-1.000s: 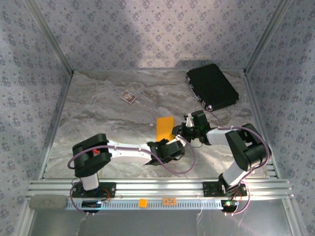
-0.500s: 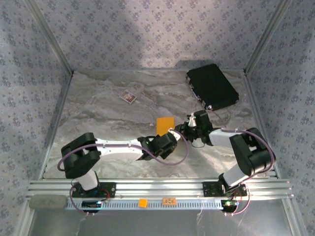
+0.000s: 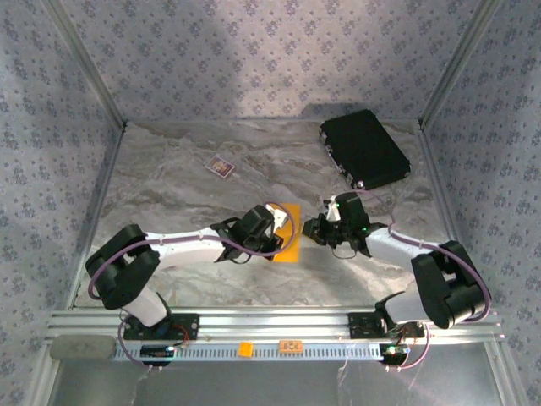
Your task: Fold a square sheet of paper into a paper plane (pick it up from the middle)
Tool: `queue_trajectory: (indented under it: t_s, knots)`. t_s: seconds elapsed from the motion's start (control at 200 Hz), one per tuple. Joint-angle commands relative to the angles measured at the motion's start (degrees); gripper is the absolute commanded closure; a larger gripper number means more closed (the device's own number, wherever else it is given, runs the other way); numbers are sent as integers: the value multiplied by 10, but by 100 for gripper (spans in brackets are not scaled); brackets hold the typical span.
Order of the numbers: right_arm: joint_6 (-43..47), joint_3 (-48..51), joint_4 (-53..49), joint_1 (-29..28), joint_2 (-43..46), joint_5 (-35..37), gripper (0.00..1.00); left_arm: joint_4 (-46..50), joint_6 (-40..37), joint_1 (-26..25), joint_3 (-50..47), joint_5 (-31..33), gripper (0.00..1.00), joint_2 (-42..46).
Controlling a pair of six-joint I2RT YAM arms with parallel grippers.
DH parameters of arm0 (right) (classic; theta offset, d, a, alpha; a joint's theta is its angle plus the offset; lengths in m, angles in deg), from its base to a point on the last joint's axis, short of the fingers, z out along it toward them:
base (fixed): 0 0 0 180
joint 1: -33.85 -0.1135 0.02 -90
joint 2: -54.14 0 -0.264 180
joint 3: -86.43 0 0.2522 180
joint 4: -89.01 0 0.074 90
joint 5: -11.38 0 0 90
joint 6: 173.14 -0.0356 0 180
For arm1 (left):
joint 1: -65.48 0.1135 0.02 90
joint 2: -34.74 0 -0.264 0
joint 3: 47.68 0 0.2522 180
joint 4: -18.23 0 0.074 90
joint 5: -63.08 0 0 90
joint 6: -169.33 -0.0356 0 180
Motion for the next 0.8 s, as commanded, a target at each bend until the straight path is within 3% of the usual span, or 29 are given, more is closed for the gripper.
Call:
queue_trajectory:
  t_s: [0.0, 0.16, 0.475, 0.795]
  knots:
    - [-15, -6, 27, -34, -25, -7, 88, -28, 19, 9, -4, -43, 100, 13]
    - [-22, -32, 48, -67, -68, 2, 89, -31, 25, 16, -4, -53, 96, 8]
    - [-52, -26, 93, -65, -108, 2, 91, -47, 36, 32, -13, -79, 86, -2]
    - [-55, -21, 94, -61, -106, 3, 91, -58, 34, 43, -16, -86, 90, -8]
